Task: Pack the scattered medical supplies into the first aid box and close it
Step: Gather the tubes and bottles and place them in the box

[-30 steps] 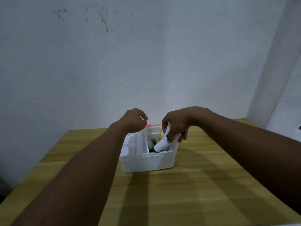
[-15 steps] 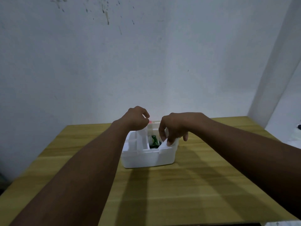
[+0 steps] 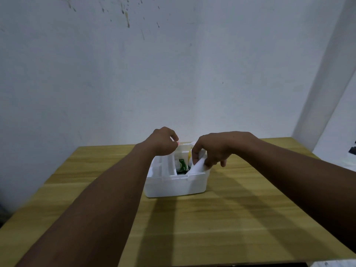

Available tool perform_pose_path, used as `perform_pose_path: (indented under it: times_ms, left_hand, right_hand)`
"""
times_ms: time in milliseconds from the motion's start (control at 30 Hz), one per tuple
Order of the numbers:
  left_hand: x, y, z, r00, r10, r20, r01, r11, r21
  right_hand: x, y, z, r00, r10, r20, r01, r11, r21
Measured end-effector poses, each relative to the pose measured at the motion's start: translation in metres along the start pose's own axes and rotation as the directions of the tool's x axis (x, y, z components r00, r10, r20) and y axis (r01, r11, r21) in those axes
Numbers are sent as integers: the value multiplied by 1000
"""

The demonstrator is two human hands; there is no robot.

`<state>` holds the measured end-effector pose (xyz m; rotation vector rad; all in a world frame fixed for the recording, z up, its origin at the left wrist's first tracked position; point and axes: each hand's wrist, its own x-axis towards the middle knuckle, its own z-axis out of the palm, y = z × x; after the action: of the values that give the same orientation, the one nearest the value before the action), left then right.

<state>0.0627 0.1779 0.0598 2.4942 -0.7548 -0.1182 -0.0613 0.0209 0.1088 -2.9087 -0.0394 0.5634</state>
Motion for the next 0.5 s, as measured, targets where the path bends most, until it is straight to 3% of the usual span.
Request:
perform_pose_path:
  times_ms: [67, 133, 267, 500]
  left_hand:
    - [0, -1, 2, 1000, 3, 0, -3, 1000, -3]
    - [0, -1, 3, 1000, 6, -3, -6, 1000, -1]
    - [-1, -3, 2, 1000, 23, -17, -23, 1000, 18]
    - [0, -11, -2, 999, 21, -31, -20, 1000, 12]
  right_hand:
    - [0, -1, 1, 999, -5, -42, 2, 998, -61]
    - [1, -4, 3, 991, -46, -126, 12, 967, -255]
    - [-2, -21, 5, 945, -221, -240, 80, 870, -486]
    - [6, -32, 15, 965, -220, -146, 128, 873, -471]
